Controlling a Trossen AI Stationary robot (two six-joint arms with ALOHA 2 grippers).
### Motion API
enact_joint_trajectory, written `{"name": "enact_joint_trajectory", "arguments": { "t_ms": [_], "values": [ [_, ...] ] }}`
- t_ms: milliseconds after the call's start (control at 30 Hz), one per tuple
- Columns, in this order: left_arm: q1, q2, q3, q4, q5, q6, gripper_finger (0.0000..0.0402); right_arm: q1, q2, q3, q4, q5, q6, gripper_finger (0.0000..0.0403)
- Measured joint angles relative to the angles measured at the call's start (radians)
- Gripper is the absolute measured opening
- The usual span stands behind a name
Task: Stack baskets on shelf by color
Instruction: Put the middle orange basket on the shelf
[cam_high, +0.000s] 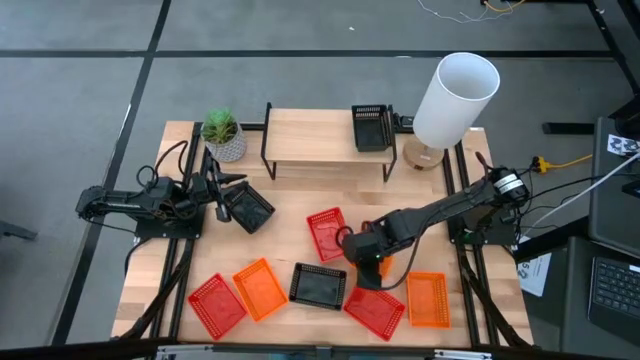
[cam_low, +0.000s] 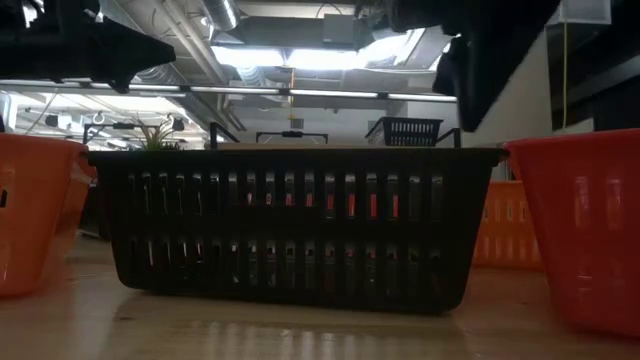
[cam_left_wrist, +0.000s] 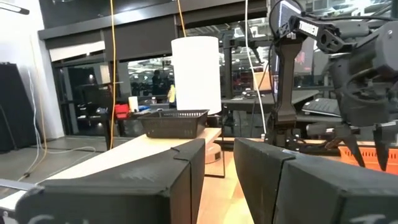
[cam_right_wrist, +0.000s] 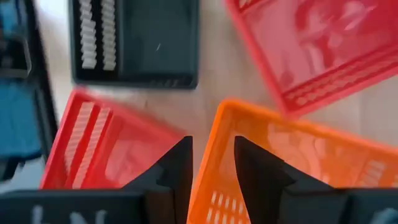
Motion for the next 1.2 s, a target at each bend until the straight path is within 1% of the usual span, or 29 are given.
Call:
{"name": "enact_joint_trajectory", "arguments": {
  "t_ms": [67,200,433,667,1033,1200],
  "values": [
    [0.0,0.0,0.0,0.0,0.0,-0.001,0.008,0.004,0.0,0.0,0.003,0.042,0.035,0.0116],
    [0.0,0.0,0.0,0.0,0.0,-0.02,0.008,0.022,0.003,0.0,0.028,0.08,0.084,0.0116],
    [0.0,0.0,0.0,-0.003,0.001,-0.023,0.008,0.059,0.053,0.001,0.05,0.092,0.134,0.0113],
    [0.0,0.0,0.0,-0.008,0.002,-0.02,0.008,0.065,0.099,0.001,0.042,0.094,0.187,0.0108],
    [0.0,0.0,0.0,-0.016,0.003,-0.019,0.008,0.067,0.11,-0.001,0.011,0.1,0.194,0.0098],
    [0.0,0.0,0.0,-0.019,0.003,-0.019,0.008,0.069,0.156,-0.004,-0.026,0.1,0.191,0.0097]
  ]
}}
